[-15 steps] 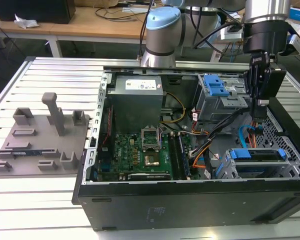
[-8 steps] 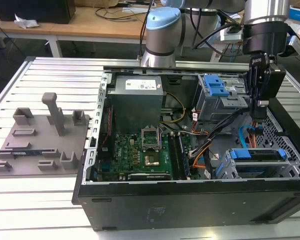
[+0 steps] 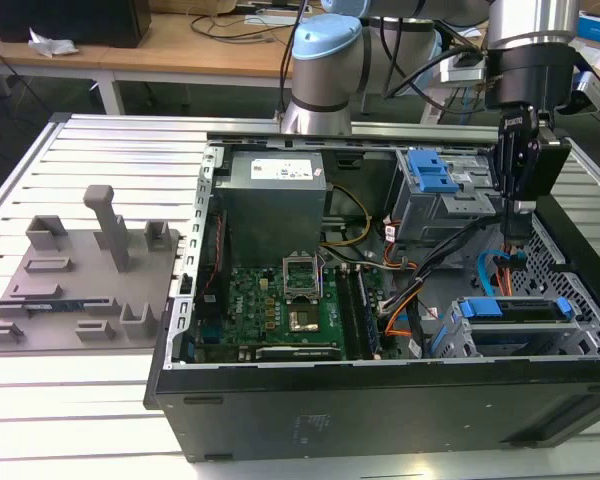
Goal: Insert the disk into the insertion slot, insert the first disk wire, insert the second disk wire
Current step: 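Insert the first disk wire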
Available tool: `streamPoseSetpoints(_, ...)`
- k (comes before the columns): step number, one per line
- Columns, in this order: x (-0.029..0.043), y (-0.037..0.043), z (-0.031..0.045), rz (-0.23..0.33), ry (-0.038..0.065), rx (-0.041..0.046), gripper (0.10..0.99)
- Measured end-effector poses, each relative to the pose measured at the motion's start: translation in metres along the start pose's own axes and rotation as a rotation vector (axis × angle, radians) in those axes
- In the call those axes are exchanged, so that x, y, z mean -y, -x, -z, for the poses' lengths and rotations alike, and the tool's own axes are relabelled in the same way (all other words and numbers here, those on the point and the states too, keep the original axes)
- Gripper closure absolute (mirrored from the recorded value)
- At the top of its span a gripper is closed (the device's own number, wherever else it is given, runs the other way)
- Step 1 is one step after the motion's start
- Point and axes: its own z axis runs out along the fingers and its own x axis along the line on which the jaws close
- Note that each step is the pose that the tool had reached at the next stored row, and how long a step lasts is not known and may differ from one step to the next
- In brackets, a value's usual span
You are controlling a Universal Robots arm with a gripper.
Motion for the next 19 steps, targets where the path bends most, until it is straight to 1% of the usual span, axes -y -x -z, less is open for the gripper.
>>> streamPoseSetpoints(1,0.0001,-0.0007,-0.0006,0.0,0.0,0.002,0.922)
streamPoseSetpoints(2,0.0004,-0.002,-0.0015,0.0,0.001,0.0058,0.922)
streamPoseSetpoints(3,0.0008,-0.0053,-0.0036,-0.001,0.002,0.0125,0.922)
streamPoseSetpoints(4,0.0016,-0.0099,-0.0064,-0.001,0.005,0.0247,0.922)
streamPoseSetpoints(5,0.0021,-0.0136,-0.0085,-0.002,0.006,0.0345,0.922)
streamPoseSetpoints(7,0.0028,-0.0179,-0.0111,-0.002,0.008,0.0455,0.922)
streamPoseSetpoints(8,0.0031,-0.0192,-0.0119,-0.003,0.011,0.0593,0.922)
streamPoseSetpoints(9,0.0037,-0.0217,-0.0129,-0.005,0.018,0.096,0.922)
streamPoseSetpoints(10,0.0041,-0.0235,-0.0135,-0.006,0.023,0.1243,0.922)
streamPoseSetpoints(11,0.0048,-0.0257,-0.0138,-0.008,0.028,0.1506,0.922)
streamPoseSetpoints(12,0.0058,-0.0285,-0.0136,-0.009,0.033,0.1748,0.922)
streamPoseSetpoints(13,0.0091,-0.0322,-0.0121,-0.009,0.038,0.1966,0.922)
streamPoseSetpoints(14,0.0117,-0.0333,-0.0116,-0.007,0.044,0.207,0.922)
streamPoseSetpoints(16,0.0137,-0.0339,-0.0116,-0.004,0.051,0.218,0.922)
streamPoseSetpoints(17,0.0146,-0.0341,-0.0117,-0.002,0.057,0.2245,0.922)
streamPoseSetpoints(18,0.0152,-0.0342,-0.0118,0.0,0.062,0.2285,0.922)
streamPoseSetpoints(19,0.0164,-0.0345,-0.0121,0.005,0.072,0.237,0.922)
